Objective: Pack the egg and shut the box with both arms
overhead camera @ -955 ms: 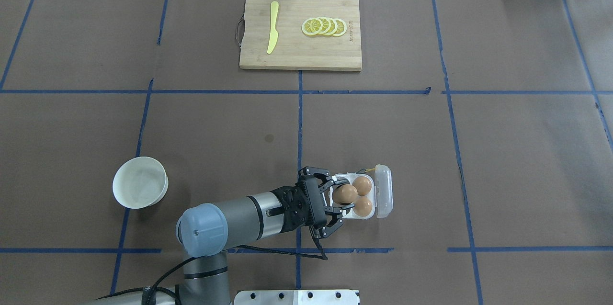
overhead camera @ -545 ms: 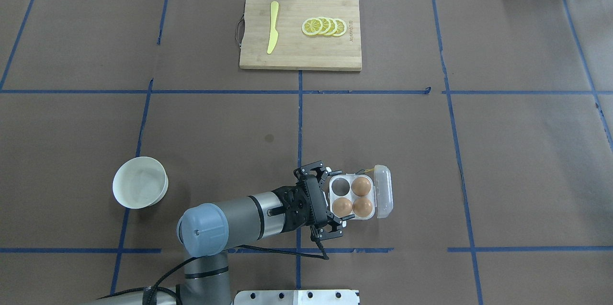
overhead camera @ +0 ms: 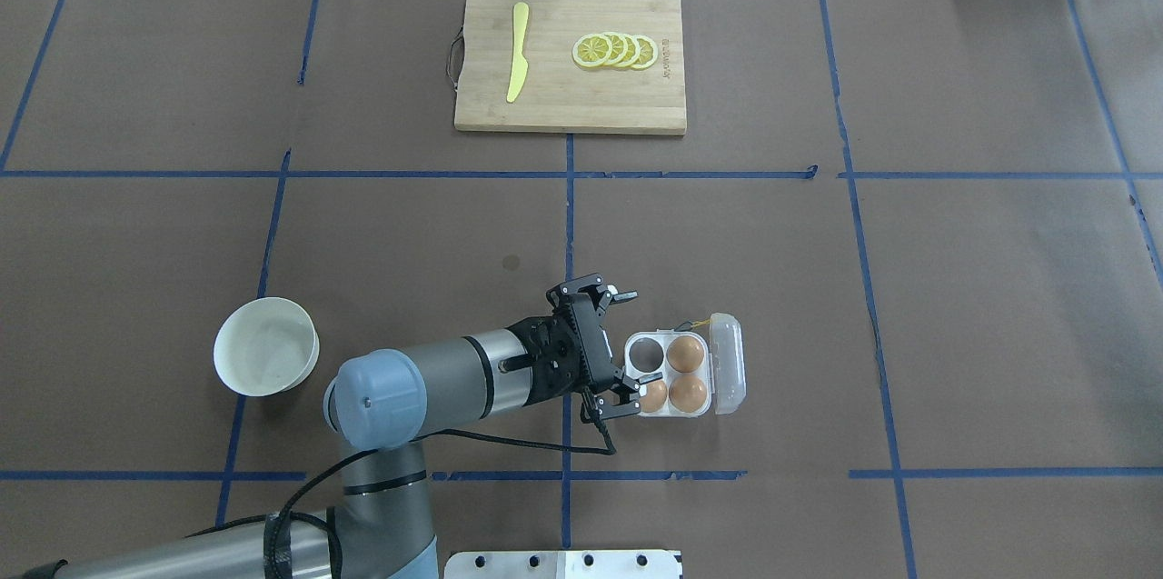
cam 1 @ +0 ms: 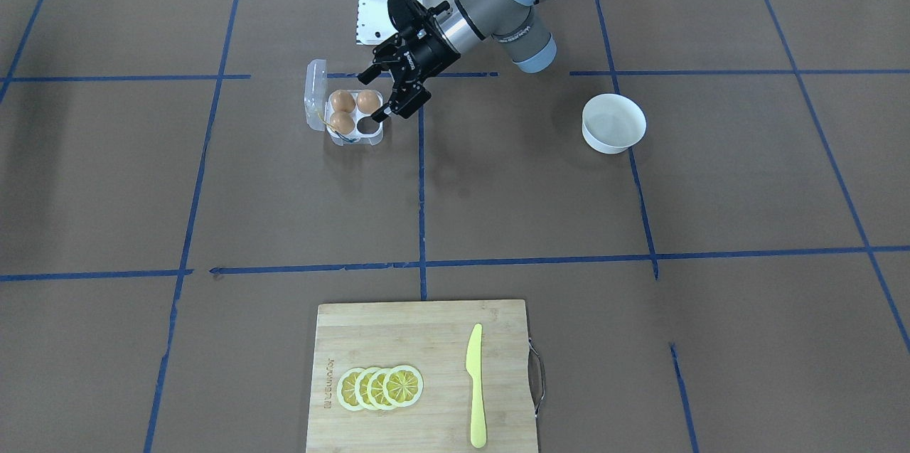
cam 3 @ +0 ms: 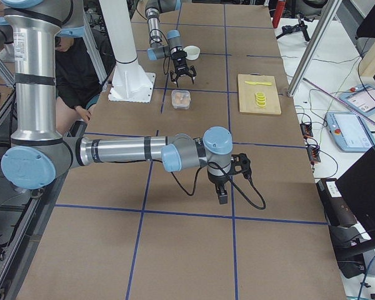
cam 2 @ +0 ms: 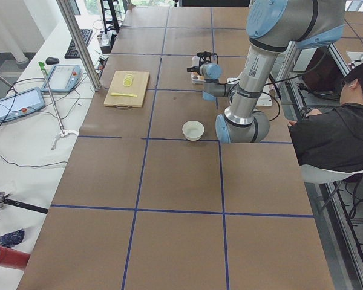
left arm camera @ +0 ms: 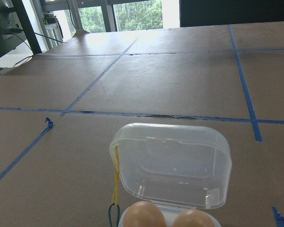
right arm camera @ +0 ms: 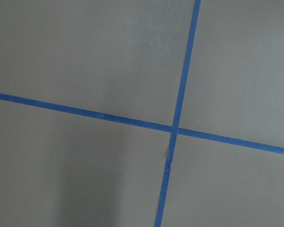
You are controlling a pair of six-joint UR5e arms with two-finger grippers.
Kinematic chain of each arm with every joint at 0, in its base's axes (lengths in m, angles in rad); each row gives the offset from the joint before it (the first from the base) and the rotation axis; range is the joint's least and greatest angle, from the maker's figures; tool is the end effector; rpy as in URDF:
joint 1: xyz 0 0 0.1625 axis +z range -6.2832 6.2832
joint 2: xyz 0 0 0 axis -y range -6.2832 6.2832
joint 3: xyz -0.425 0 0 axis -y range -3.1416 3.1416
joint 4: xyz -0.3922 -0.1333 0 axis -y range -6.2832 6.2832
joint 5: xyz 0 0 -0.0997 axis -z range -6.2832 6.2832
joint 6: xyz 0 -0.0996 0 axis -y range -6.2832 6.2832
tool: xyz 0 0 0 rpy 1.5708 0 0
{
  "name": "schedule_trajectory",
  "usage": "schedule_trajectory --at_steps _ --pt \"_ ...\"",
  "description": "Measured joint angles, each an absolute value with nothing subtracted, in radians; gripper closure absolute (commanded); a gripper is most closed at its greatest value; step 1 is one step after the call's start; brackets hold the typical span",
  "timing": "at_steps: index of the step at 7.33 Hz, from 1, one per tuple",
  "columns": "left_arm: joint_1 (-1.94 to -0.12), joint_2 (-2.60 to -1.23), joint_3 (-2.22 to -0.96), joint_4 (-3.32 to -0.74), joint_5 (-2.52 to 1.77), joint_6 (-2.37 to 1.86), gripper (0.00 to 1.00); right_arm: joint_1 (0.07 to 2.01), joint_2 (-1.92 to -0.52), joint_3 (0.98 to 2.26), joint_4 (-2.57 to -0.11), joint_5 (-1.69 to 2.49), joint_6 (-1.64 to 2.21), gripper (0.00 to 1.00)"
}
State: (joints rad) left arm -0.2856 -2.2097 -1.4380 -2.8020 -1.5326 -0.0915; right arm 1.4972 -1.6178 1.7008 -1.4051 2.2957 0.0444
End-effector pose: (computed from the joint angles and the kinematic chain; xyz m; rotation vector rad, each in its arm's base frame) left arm 0.6120 -0.3226 0.1987 1.4186 1.1289 0.8332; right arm 0.0314 -0.4895 0.6022 0.1948 -0.7340 -0.1179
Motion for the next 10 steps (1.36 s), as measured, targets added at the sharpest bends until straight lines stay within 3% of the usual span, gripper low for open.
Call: schedule_trajectory --at_steps 6,8,10 --pt "-0.703 -2.123 -1.850 -1.787 -1.859 -0.235 0.00 1.497 -1.625 1.700 -1.405 2.296 0.045 0.00" --pt "-0.917 -2.036 -1.931 -1.581 -1.906 -0.222 0.00 1.497 -1.629 1.700 -1.405 2.296 0.043 0.00" --pt "-1.120 -1.901 -1.894 -1.543 -2.040 -0.194 0.00 1.497 -1.629 1.702 -1.405 2.296 0.041 0.00"
